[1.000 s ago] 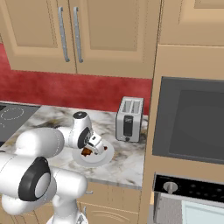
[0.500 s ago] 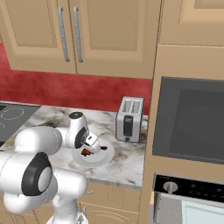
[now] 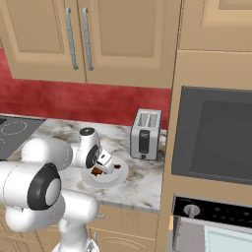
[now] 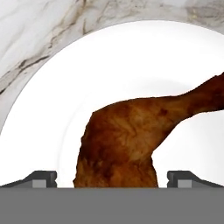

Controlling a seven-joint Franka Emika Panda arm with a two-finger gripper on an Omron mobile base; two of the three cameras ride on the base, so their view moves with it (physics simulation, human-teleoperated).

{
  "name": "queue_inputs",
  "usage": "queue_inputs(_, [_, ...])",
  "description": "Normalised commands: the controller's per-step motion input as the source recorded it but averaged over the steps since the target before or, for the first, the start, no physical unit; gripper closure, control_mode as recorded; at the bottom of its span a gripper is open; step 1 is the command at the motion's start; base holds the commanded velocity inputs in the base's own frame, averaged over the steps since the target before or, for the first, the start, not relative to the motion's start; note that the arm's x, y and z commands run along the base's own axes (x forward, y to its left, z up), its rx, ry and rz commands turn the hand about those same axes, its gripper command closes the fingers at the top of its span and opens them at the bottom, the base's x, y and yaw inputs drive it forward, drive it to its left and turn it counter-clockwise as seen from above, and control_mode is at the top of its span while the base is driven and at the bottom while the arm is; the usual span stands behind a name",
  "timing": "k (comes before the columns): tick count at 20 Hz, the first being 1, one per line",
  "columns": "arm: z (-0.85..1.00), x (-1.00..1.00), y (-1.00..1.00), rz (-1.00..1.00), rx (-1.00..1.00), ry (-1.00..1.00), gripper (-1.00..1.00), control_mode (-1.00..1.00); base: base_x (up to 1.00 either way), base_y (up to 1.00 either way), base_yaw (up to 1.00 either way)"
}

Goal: Place the chicken drumstick on the bottom rack of the oven.

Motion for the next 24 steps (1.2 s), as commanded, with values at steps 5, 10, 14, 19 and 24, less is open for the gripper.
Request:
queue_inputs(5, [-0.19,0.00,-0.09,0.00,0.00,0.03,1.00,-1.00,0.00,0.00,0.00])
queue_inputs(10, [-0.02,0.00,0.00,0.00,0.00,0.00,1.00,-1.00,0.00,0.00,0.00])
queue_inputs(14, [0.04,-0.01,0.00,-0.03,0.00,0.00,1.00,-1.00,0.00,0.00,0.00])
queue_inputs(19, [0.64,-0.46,0.00,-0.16,-0.04,0.00,1.00,-1.00,0.00,0.00,0.00])
queue_inputs(24, [1.00,-0.84,0.00,-0.14,-0.07,-0.07,1.00,-1.00,0.00,0.00,0.00])
